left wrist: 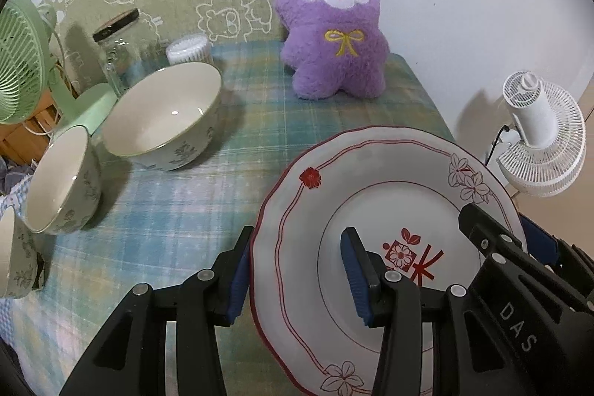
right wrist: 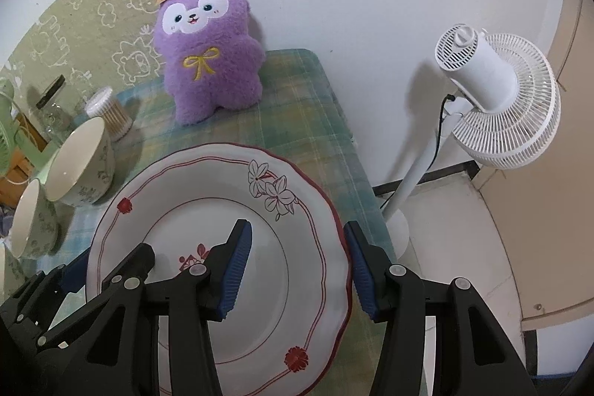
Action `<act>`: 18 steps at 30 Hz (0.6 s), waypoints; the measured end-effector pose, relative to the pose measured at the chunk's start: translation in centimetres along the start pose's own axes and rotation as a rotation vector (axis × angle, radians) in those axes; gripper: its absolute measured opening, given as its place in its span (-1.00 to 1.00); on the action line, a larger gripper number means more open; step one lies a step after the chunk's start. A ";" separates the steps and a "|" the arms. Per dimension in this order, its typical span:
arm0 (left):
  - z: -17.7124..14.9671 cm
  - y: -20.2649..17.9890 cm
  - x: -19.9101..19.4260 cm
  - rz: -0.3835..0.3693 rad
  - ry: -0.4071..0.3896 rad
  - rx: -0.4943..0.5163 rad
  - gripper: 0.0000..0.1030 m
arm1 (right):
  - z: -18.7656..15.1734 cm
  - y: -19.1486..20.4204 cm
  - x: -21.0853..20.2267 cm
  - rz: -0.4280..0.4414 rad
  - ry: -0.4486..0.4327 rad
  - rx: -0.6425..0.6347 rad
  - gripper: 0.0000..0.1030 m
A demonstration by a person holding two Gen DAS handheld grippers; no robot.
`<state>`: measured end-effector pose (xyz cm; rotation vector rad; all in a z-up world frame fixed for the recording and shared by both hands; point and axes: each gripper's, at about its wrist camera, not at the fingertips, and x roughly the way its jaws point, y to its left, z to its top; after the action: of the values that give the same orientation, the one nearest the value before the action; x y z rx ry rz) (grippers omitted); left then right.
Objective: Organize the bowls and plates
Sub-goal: 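Lift the red-rimmed plate with both grippers toward the plate stack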
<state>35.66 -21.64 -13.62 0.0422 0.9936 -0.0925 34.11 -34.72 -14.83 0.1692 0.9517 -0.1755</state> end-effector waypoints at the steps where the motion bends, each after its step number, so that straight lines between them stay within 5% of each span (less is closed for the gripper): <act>1: -0.2 0.1 -0.4 -0.002 -0.005 0.001 -0.12 | -0.2 0.2 -0.5 -0.003 -0.004 0.001 0.08; 18: -3.8 2.0 -6.7 -0.040 -0.057 0.052 -0.12 | -4.3 1.6 -7.9 -0.039 -0.044 0.050 0.08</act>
<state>29.04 -18.94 -10.07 0.0668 0.9355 -0.1550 26.62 -31.60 -10.67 0.1917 0.9080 -0.2382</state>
